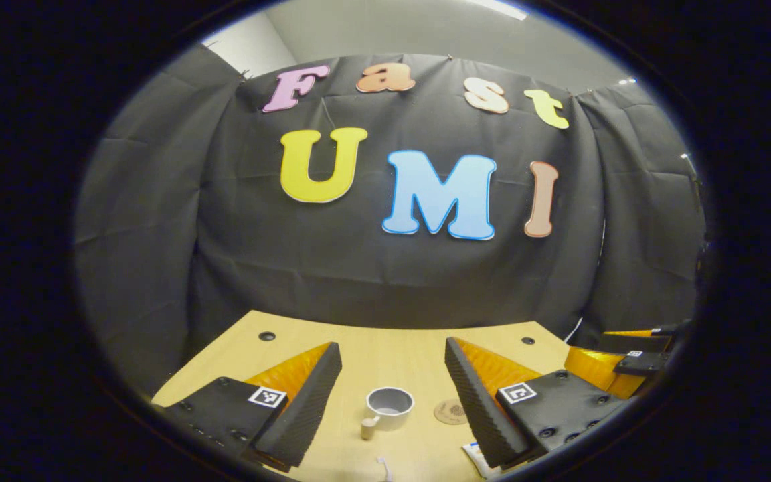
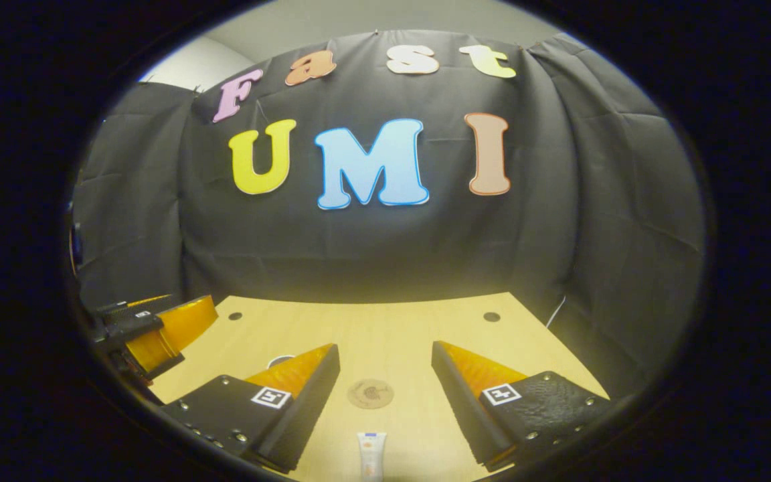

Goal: Put the toothbrush and toothpaste on the desktop into the cup, then pick up the cup and place it on the coaster on the desktop.

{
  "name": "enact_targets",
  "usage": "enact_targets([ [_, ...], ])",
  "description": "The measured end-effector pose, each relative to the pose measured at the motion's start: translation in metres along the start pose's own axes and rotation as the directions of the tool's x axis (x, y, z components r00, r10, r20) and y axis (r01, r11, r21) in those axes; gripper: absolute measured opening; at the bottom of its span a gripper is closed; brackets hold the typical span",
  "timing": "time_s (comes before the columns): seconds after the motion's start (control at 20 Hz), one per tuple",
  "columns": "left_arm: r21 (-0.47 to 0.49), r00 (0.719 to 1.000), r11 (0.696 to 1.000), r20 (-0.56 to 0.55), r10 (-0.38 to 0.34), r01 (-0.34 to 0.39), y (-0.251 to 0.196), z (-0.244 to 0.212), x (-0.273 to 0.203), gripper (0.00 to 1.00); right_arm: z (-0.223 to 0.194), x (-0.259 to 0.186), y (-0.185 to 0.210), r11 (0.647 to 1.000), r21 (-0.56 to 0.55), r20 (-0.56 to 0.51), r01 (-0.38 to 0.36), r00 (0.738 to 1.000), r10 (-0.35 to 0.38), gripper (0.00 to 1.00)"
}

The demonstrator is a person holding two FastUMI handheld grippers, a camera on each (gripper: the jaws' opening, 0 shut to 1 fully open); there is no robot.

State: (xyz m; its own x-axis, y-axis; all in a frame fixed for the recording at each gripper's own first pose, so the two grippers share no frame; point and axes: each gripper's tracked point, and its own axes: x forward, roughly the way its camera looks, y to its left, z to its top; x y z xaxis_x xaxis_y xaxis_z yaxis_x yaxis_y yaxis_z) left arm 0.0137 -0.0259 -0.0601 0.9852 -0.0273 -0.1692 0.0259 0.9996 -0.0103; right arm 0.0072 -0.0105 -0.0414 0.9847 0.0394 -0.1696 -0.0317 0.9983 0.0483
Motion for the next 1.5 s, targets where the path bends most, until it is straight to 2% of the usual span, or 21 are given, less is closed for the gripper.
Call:
enact_targets([
  [0.55, -0.005, 0.979, 1.000, -0.200, -0.028, 0.027, -0.008, -0.073, 0.017, 1.00, -0.046, 0.020, 0.003, 0.999, 0.027, -0.181, -0.019, 0.983, 0.024, 0.89],
  [0.6, -0.007, 0.974, 1.000, -0.224, -0.029, 0.028, -0.008, -0.082, 0.018, 0.92, -0.056, 0.022, 0.004, 0.999, 0.031, -0.211, -0.023, 0.977, 0.029, 0.89],
  [0.65, -0.011, 0.968, 1.000, -0.249, -0.029, 0.027, -0.008, -0.094, 0.019, 1.00, -0.063, 0.024, 0.004, 0.999, 0.034, -0.238, -0.024, 0.971, 0.032, 0.89],
  [0.85, -0.023, 0.935, 0.999, -0.352, -0.034, 0.028, -0.009, -0.134, 0.020, 1.00, -0.093, 0.025, 0.005, 0.999, 0.042, -0.333, -0.025, 0.942, 0.037, 0.90],
  [0.9, -0.027, 0.925, 0.999, -0.378, -0.035, 0.026, -0.009, -0.144, 0.020, 1.00, -0.102, 0.024, 0.004, 0.999, 0.043, -0.362, -0.024, 0.932, 0.038, 0.90],
  [0.95, -0.033, 0.913, 0.999, -0.407, -0.034, 0.022, -0.010, -0.158, 0.021, 0.92, -0.111, 0.023, 0.004, 0.999, 0.045, -0.393, -0.024, 0.919, 0.039, 0.90],
  [1.0, -0.044, 0.898, 0.999, -0.438, -0.041, 0.024, -0.011, -0.170, 0.019, 1.00, -0.122, 0.021, 0.005, 0.999, 0.046, -0.424, -0.022, 0.905, 0.039, 0.92],
  [1.05, -0.061, 0.881, 0.998, -0.470, -0.058, 0.033, -0.015, -0.181, 0.018, 0.99, -0.131, 0.020, 0.006, 0.999, 0.047, -0.454, -0.022, 0.890, 0.041, 0.90],
  [1.25, -0.037, 0.812, 0.999, -0.582, -0.043, 0.027, -0.009, -0.222, 0.007, 1.00, -0.170, 0.018, 0.010, 0.998, 0.055, -0.563, -0.028, 0.824, 0.054, 0.90],
  [1.35, -0.038, 0.762, 0.999, -0.647, -0.041, 0.022, -0.007, -0.241, -0.003, 1.00, -0.185, 0.017, 0.013, 0.998, 0.058, -0.605, -0.030, 0.794, 0.059, 0.91],
  [1.4, -0.041, 0.733, 0.999, -0.679, -0.041, 0.018, -0.007, -0.252, -0.007, 0.93, -0.195, 0.015, 0.012, 0.998, 0.055, -0.625, -0.029, 0.778, 0.057, 0.89],
  [1.45, -0.044, 0.711, 0.999, -0.703, -0.040, 0.012, -0.007, -0.265, -0.008, 1.00, -0.203, 0.013, 0.011, 0.998, 0.052, -0.645, -0.029, 0.762, 0.056, 0.91],
  [1.5, -0.042, 0.691, 0.999, -0.722, -0.035, 0.007, -0.006, -0.272, -0.010, 1.00, -0.213, 0.011, 0.012, 0.998, 0.051, -0.665, -0.031, 0.744, 0.058, 0.91],
])
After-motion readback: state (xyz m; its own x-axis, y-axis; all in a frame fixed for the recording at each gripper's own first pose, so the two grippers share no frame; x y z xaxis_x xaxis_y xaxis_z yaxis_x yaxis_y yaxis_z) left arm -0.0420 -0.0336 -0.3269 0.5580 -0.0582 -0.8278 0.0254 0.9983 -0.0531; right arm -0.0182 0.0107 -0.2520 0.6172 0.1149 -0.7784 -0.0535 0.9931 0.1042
